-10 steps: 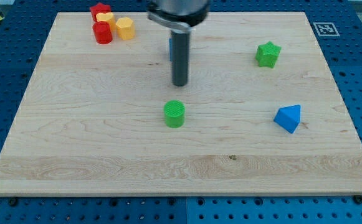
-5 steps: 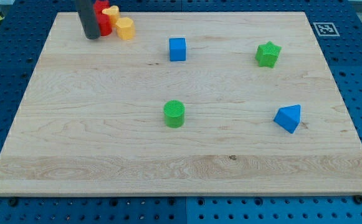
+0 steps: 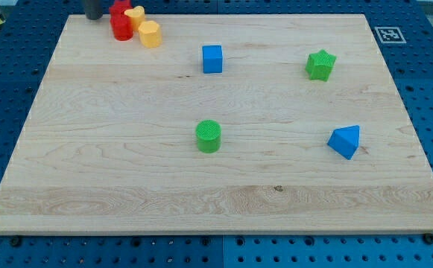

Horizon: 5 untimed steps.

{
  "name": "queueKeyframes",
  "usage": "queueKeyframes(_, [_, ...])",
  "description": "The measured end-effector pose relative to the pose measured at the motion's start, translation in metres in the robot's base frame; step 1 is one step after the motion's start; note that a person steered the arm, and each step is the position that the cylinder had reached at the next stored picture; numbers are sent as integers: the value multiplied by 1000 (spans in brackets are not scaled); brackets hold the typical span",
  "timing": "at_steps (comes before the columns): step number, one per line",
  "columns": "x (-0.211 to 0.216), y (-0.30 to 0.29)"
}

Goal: Slide the red star to top center

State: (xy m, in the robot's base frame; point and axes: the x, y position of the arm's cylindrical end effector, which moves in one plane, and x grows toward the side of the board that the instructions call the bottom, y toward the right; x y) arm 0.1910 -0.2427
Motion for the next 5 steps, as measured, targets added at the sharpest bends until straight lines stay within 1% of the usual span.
queueKeyframes(1, [0,30])
queueKeyframes(3, [0,119])
queueKeyframes(5, [1,152])
